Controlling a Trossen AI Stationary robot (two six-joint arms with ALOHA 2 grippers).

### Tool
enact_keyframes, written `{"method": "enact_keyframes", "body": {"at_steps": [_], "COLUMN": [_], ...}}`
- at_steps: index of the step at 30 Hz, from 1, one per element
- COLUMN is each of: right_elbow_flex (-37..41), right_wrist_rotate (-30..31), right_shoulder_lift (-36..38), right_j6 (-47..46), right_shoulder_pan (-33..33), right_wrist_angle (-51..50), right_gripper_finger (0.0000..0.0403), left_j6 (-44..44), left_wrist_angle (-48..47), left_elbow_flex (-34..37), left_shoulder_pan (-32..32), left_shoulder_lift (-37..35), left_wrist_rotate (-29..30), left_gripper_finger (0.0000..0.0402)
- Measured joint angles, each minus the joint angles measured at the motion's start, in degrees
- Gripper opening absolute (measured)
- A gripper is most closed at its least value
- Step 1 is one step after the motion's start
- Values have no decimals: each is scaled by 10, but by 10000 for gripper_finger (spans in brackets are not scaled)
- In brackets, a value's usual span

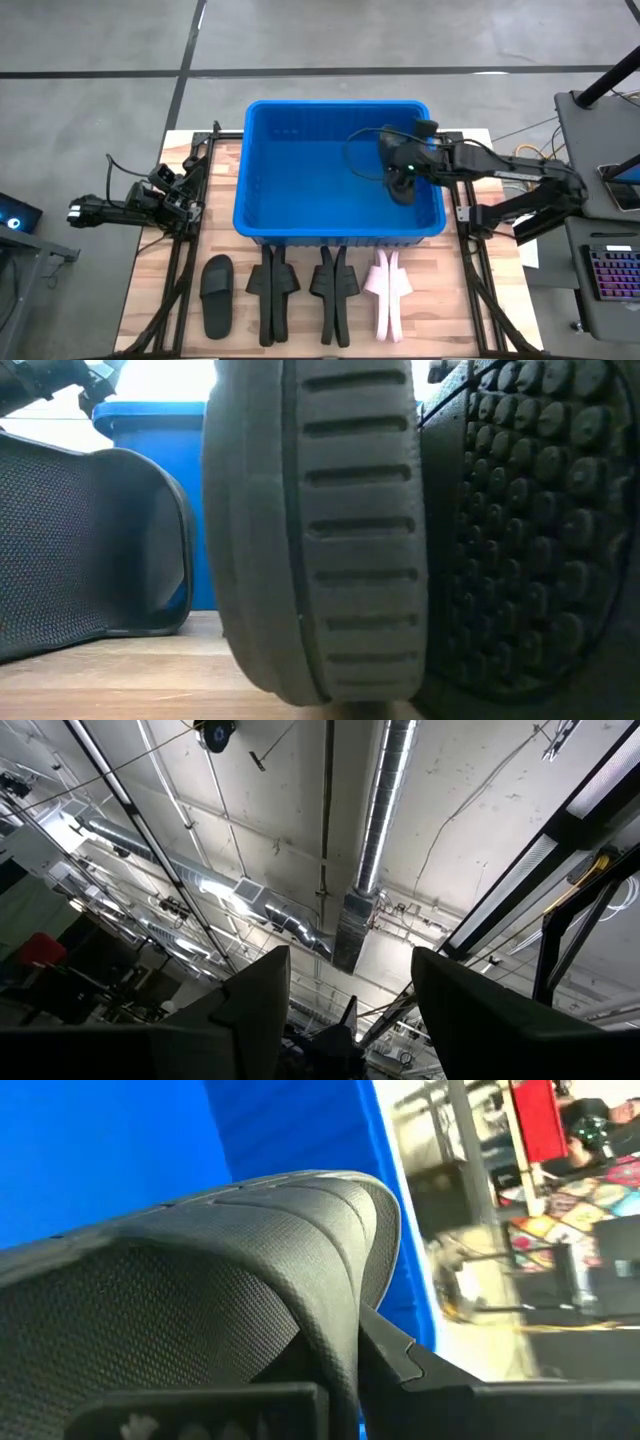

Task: Pick and place slides into bin
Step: Put the black slide into the blue bin

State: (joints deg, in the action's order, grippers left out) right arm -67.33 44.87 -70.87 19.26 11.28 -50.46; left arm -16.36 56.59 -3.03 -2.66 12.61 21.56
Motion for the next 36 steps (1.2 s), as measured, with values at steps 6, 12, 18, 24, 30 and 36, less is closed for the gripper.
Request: {"method": "enact_keyframes", "body": {"at_steps": [6,12,18,24,30,36], "right_elbow_flex": [4,4,12,41,84,138], "right_wrist_rotate": [-3,-8,-75,-77,-78,-78], "right_shoulder_lift": [-57,-116,-175,-214,-230,-230], "right_j6": [51,99,102,139,174,220], "right_shoulder_pan": [61,105,142,163,186,205], "right_wrist_angle": [19,59,81,127,156,274], "right_gripper_finger": [13,13,12,12,12,12], "left_j6": [0,1,1,2,2,2], "left_wrist_angle": [0,0,0,0,0,0], "left_elbow_flex": [0,0,0,0,0,0], "left_shoulder_pan": [0,0,0,0,0,0], "left_shoulder_lift": [0,0,0,0,0,0], "left_wrist_rotate": [0,34,75,75,75,75], "left_gripper_finger": [196,196,196,196,196,196]}}
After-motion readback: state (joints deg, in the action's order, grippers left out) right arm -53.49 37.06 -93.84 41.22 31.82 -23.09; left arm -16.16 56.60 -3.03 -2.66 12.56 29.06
